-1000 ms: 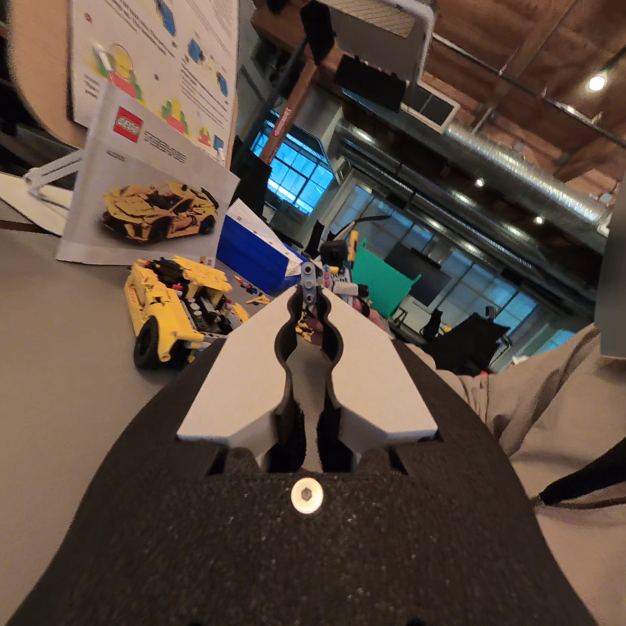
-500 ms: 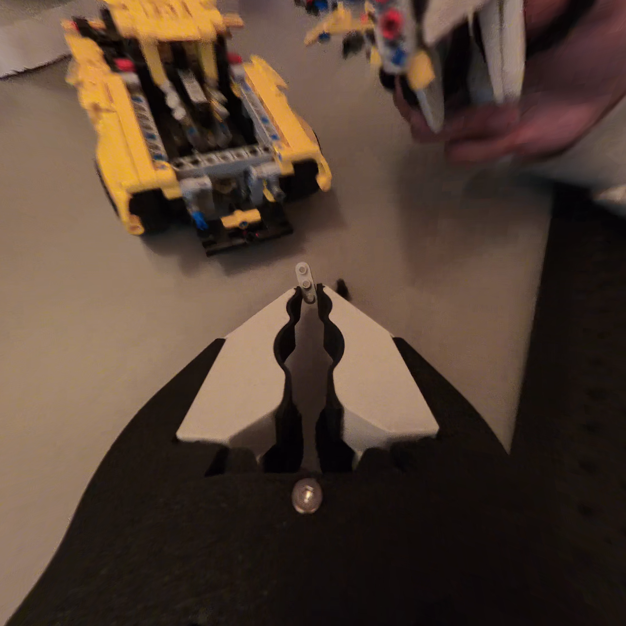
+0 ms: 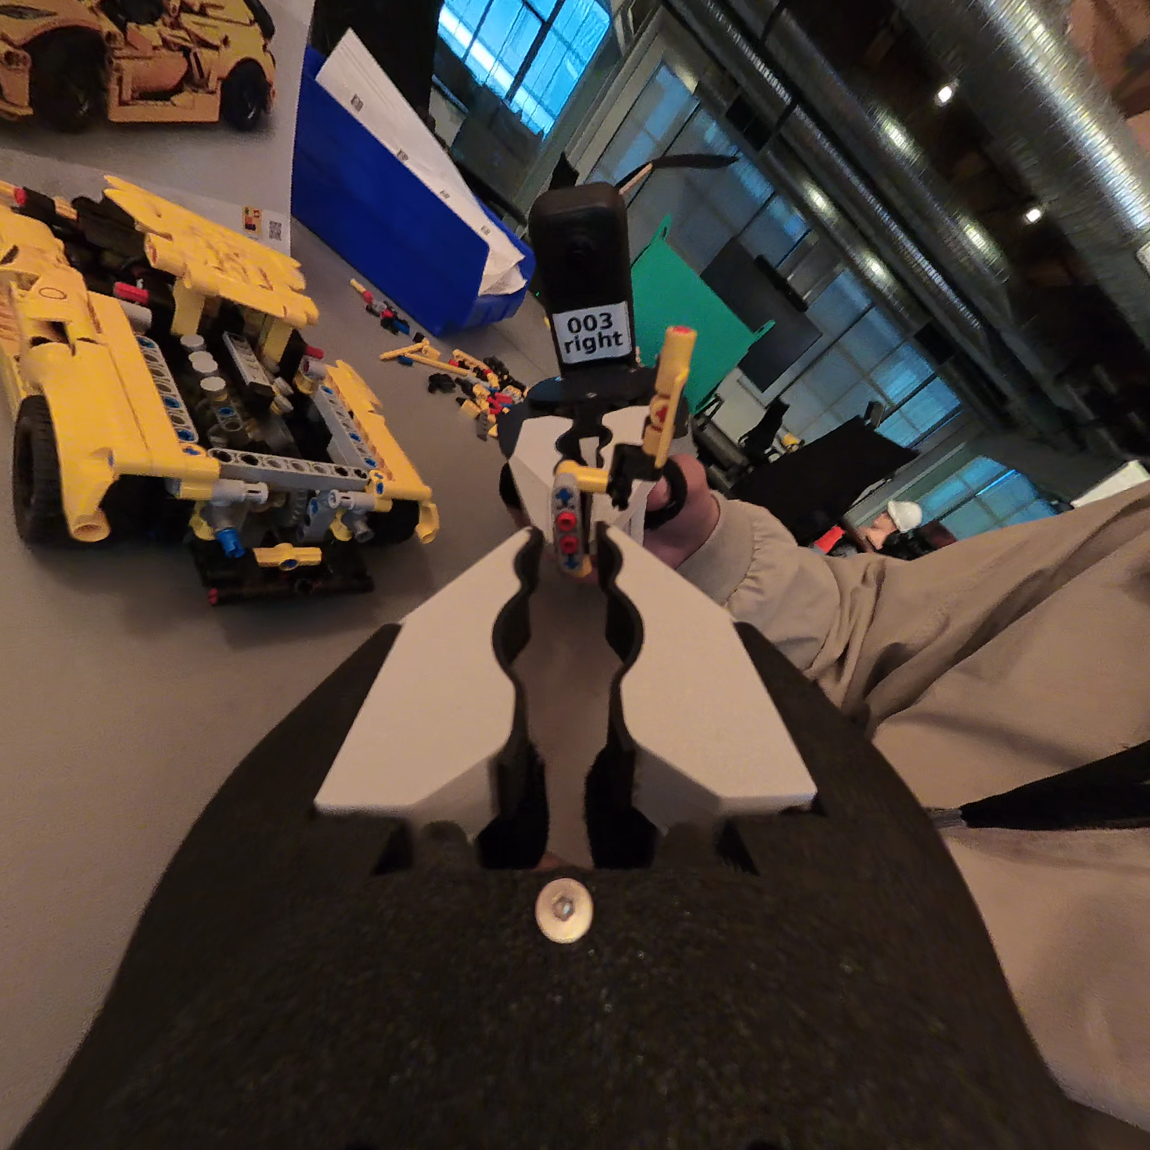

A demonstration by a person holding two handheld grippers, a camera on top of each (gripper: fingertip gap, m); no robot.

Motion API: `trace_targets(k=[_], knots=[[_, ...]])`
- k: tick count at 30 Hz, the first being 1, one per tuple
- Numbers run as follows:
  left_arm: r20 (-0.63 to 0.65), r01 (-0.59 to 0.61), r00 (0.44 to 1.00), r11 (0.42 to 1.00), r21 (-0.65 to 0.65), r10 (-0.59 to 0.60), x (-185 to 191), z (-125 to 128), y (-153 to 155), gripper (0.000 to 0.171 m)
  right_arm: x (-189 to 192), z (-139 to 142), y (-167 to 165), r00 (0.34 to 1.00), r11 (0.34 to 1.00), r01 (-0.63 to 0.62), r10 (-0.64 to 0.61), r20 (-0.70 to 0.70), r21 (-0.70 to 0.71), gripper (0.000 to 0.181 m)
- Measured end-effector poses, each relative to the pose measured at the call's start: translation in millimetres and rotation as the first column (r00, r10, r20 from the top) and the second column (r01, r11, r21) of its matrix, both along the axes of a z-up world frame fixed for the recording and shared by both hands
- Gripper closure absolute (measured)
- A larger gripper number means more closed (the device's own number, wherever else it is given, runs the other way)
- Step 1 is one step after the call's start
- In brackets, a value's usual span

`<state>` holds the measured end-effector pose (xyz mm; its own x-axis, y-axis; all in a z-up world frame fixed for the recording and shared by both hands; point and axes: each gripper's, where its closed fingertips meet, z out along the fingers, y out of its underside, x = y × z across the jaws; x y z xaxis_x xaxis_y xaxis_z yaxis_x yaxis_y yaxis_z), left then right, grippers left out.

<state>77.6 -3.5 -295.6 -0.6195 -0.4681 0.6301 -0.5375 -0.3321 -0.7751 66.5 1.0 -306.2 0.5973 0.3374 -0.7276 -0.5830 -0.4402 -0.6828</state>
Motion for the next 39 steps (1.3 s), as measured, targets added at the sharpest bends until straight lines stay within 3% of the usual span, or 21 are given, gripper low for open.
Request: trace_targets(k=[1,7,11,13,14,16,19,22,25,27,28,30,32,35,37,39], knots=[[0.003,0.002,1.0,1.0,-0.005,-0.002,0,0,0,0.165,-1,0,0,1.0,1.0,-0.003,0.003,0.0,-0.001,0.176],[0.053,0.012,0.999,1.0,-0.009,-0.012,-3,7,0,0.166,-2,8,-1,0.998,0.999,-0.005,0.008,-0.064,0.04,0.176],[0.076,0.035,0.996,0.995,0.097,-0.043,-9,0,-2,0.166,-4,1,-5,0.999,0.999,-0.044,0.044,-0.023,0.015,0.176],[0.088,-0.044,0.996,0.993,0.112,0.034,-6,1,22,0.166,38,23,-21,0.99,0.991,0.094,-0.084,-0.112,0.094,0.176],[0.087,-0.106,0.991,0.991,0.08,0.099,-3,5,39,0.166,64,30,-37,0.978,0.976,0.176,-0.159,-0.134,0.125,0.176],[0.091,-0.127,0.988,0.992,0.03,0.124,-3,12,48,0.166,84,34,-64,0.973,0.967,0.224,-0.216,-0.074,0.124,0.177],[0.107,-0.03,0.994,1.0,-0.007,0.031,-9,17,29,0.166,83,53,-75,0.979,0.964,0.2,-0.188,-0.084,0.177,0.176],[0.07,0.039,0.997,0.987,-0.157,-0.029,-11,24,19,0.166,75,61,-77,0.982,0.967,0.156,-0.13,-0.137,0.201,0.176],[0.024,0.024,1.0,0.975,-0.219,-0.02,-6,22,22,0.166,76,55,-79,0.983,0.976,0.149,-0.128,-0.131,0.157,0.176],[0.04,0.046,0.999,0.964,-0.262,-0.037,-9,28,21,0.166,95,33,-93,0.97,0.971,0.239,-0.238,0.049,0.0,0.176],[0.049,0.055,0.998,0.961,-0.271,-0.044,-11,30,20,0.166,118,7,-111,0.909,0.921,0.365,-0.32,0.268,-0.136,0.176],[0.04,0.052,0.998,0.974,-0.222,-0.045,-10,24,16,0.166,168,-35,-177,0.729,0.711,0.608,-0.322,0.604,-0.355,0.176],[0.03,0.025,0.999,0.99,-0.142,-0.021,-8,16,14,0.166,187,-49,-229,0.699,0.574,0.674,-0.29,0.654,-0.465,0.175],[0.046,-0.003,0.999,0.998,-0.067,0.006,-5,12,15,0.166,204,-52,-270,0.64,0.469,0.741,-0.28,0.715,-0.48,0.176],[0.043,-0.054,0.998,0.998,-0.029,0.055,0,8,23,0.166,203,-65,-287,0.647,0.421,0.737,-0.214,0.731,-0.529,0.174],[0.029,-0.085,0.996,0.996,0.003,0.085,3,2,31,0.165,205,-70,-288,0.651,0.404,0.741,-0.237,0.722,-0.536,0.164]])
